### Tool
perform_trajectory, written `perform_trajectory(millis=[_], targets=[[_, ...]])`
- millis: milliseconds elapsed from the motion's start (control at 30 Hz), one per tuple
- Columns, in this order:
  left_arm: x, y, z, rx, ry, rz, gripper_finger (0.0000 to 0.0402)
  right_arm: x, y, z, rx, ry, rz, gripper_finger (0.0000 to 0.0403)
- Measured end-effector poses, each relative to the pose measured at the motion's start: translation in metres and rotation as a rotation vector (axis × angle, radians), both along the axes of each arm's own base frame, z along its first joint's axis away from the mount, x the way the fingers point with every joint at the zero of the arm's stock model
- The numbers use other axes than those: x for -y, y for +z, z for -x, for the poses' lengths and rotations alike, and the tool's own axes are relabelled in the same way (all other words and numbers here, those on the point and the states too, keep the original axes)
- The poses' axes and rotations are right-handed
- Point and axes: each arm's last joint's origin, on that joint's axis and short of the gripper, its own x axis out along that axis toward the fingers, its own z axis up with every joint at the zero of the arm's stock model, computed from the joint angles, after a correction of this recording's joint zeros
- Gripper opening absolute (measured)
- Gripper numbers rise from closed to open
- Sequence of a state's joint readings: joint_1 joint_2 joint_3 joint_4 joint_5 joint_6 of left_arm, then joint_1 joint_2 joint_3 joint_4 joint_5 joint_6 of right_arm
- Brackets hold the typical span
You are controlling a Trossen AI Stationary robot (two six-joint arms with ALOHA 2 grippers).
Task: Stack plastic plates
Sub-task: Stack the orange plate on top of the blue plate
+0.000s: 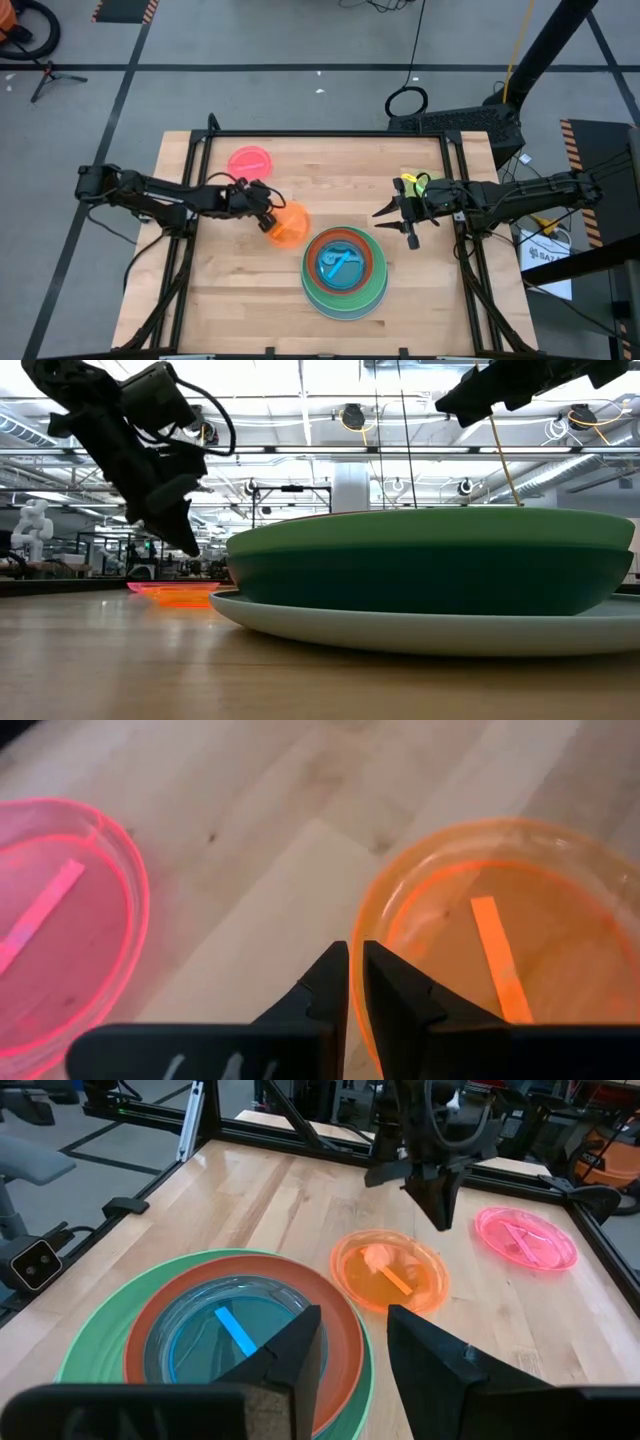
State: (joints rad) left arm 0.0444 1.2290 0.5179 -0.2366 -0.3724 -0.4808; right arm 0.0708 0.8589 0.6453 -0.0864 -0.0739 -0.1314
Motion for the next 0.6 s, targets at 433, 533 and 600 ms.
perform_trajectory(millis=[433, 533, 600], targets=[[0.0043, 0.0063, 0.0025, 0.026, -0.031, 0.003, 0.0039, -0.0001, -0.0001, 0.0, -0.001, 0.0, 0.0, 0.0109], [0.0076, 0.0063, 0.0023, 0.025, -0.047, 0.005, 0.0039, 0.0, -0.0001, 0.0, -0.001, 0.0, 0.0, 0.0109], [0.0092, 0.0063, 0.0022, 0.026, -0.054, 0.005, 0.0039, -0.0001, -0.0001, 0.0, -0.001, 0.0, 0.0, 0.0109]])
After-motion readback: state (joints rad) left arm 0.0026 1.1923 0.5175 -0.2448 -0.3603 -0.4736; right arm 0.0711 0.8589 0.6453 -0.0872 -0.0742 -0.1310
